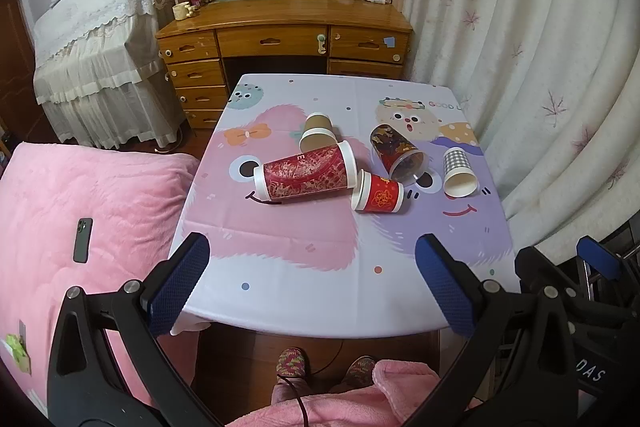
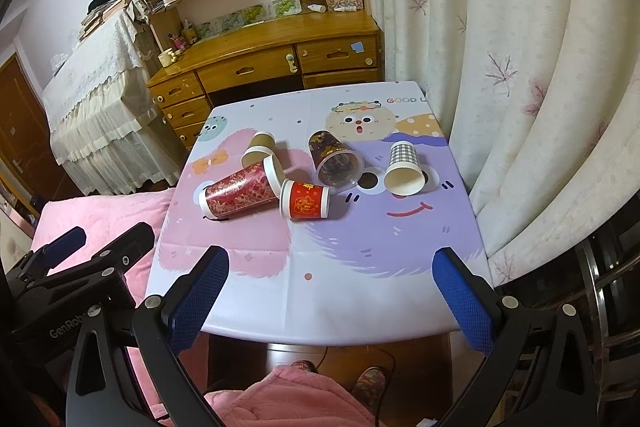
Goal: Flip cup upright
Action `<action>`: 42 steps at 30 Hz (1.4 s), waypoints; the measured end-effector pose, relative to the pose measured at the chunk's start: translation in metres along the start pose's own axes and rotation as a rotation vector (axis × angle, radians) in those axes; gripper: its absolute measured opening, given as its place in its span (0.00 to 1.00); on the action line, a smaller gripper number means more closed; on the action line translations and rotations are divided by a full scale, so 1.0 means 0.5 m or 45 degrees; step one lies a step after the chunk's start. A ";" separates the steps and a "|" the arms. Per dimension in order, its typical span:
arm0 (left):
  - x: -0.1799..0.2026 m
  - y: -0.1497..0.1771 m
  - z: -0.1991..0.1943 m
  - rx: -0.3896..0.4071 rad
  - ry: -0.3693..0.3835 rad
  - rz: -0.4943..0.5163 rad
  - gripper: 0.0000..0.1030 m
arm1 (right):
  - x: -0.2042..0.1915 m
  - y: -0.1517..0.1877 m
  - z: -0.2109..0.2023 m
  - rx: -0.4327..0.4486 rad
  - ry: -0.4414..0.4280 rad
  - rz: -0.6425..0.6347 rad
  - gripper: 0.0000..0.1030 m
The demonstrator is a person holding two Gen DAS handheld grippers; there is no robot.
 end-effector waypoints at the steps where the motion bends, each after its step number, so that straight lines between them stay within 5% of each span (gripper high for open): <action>1: 0.001 -0.001 0.000 0.001 0.001 -0.001 0.99 | 0.004 0.000 0.002 -0.006 0.000 -0.002 1.00; 12: 0.016 0.008 -0.011 -0.020 -0.048 -0.008 0.99 | 0.047 -0.002 0.020 -0.040 -0.039 -0.033 1.00; 23: 0.024 0.101 -0.002 -0.212 -0.174 -0.009 0.99 | 0.107 0.047 0.063 -0.115 -0.101 0.034 1.00; 31: -0.024 0.134 -0.005 -0.297 -0.166 -0.139 0.99 | 0.138 0.064 0.104 -0.112 -0.120 0.082 1.00; 34: -0.048 0.123 0.002 -0.336 -0.121 -0.198 0.99 | 0.134 0.058 0.110 -0.107 -0.118 0.079 1.00; 42: -0.096 0.061 0.059 -0.413 0.175 -0.314 0.99 | 0.128 0.032 0.141 -0.128 -0.074 0.147 1.00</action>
Point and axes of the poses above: each gripper's, at about its wrist camera, not at the fingertips, and z roughly the way its jaws point, x to its right, y to its underside, the point moved 2 cm from there along z, roughly the way its jaws point, and after that the axes turned 8 degrees about -z, right-handed, at the moved point
